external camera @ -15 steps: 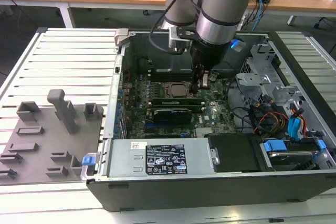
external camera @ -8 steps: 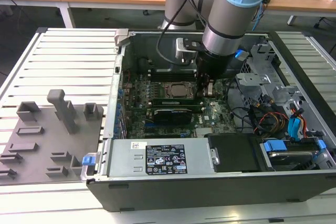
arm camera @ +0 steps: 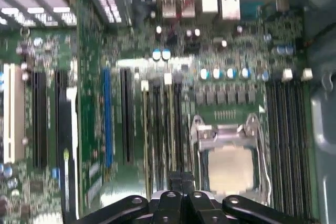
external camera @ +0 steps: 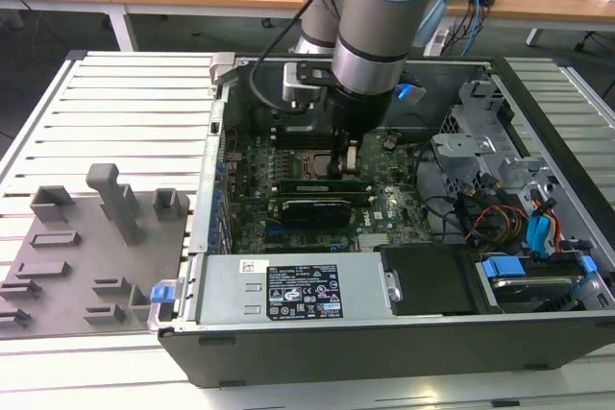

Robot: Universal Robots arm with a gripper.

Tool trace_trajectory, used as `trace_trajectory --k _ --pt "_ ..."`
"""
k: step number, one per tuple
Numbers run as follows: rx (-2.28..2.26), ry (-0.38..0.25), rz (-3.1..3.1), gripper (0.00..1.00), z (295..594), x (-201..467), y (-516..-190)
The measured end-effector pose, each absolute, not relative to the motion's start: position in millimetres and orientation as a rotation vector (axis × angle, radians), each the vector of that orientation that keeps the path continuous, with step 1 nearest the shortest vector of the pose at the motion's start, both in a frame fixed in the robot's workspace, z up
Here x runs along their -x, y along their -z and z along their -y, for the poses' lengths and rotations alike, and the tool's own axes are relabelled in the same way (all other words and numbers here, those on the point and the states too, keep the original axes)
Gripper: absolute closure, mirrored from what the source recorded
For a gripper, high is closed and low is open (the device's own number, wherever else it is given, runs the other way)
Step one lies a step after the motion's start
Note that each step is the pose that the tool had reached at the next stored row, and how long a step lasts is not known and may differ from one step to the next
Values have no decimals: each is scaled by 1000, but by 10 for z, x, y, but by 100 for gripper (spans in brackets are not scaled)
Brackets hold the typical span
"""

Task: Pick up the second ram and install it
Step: 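Press down the second ram until it locks into place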

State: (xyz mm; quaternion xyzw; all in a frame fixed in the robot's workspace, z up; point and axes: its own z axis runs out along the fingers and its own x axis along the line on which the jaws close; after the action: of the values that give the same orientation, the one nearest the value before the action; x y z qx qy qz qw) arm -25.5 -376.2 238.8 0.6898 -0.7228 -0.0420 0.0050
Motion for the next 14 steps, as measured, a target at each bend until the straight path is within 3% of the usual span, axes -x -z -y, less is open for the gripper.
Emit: trace_trajectory --k 5,14 --pt "-2163 125 2267 89 3762 618 -2364" --pt "-2165 128 2268 89 3762 624 -2355"
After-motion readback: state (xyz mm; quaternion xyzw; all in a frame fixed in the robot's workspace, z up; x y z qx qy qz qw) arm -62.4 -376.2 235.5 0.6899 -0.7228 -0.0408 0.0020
